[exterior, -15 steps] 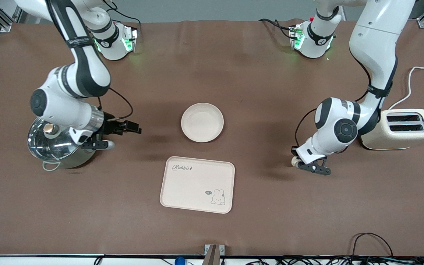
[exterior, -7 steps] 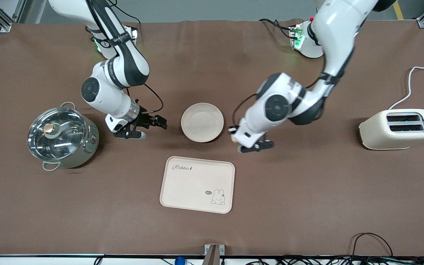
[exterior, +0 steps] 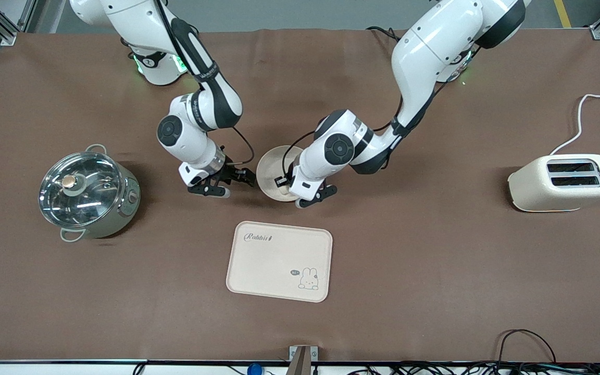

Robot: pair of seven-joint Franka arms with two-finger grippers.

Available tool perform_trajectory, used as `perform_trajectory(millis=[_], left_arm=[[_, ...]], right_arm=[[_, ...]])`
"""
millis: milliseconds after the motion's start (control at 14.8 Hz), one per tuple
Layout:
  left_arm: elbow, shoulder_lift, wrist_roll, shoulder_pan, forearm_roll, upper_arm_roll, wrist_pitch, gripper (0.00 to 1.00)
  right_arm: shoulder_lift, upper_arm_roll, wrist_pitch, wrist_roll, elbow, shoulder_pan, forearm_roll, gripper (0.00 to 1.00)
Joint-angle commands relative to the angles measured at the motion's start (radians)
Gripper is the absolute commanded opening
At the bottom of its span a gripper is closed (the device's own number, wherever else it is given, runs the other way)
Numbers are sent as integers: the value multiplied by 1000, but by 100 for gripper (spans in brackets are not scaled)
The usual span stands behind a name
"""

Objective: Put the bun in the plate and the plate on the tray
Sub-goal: 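Carry the bun with the left gripper and release it onto the plate, then grasp the plate rim with the right gripper while the left gripper withdraws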

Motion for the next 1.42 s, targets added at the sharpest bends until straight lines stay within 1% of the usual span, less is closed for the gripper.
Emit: perform_trajectory(millis=[0,136,339,475,542,610,678,746,814,949,1017,1085,1153,1220,1356], left_arm=[[24,-9,-12,4,1,7,-10,100],[24,-12,-13,4,1,7,-13,100],[24,-29,2,25,13,13,-34,100],[35,-59,94,90,164,23,-155,100],[56,-67,152,132,203,17,-212,100],[82,-75,213,171,217,12,-275,100],[108,-98,288,194,220,17,-344,100],[126,-124,382,226,234,24,-408,100],[127,-162,463,275,259,24,-454,100],[127,-233,618,395,308,17,-507,100],[127,-269,670,444,308,17,-518,100],[125,-306,715,488,309,14,-521,100],[122,-349,769,515,309,14,-528,100],[125,-395,812,530,309,15,-565,100],[127,-455,823,559,300,14,-636,100]], right_arm=[[13,-9,36,3,2,49,48,86],[14,-9,36,1,-1,50,48,83],[14,-9,36,-10,-8,93,48,77],[14,-10,35,-16,-8,105,48,72],[14,-10,32,-17,-8,111,46,64],[19,-10,36,-19,-8,128,46,58],[28,-13,39,-19,-8,145,46,55],[28,-13,38,-19,-10,142,46,55],[28,-15,39,-25,-11,141,45,53],[28,-16,39,-36,-13,142,45,42],[31,-18,39,-52,-14,141,43,40],[34,-18,39,-77,-19,139,43,36],[34,-19,42,-91,-25,138,43,29],[34,-22,44,-95,-27,135,43,21],[39,-24,61,-97,-27,133,43,4]])
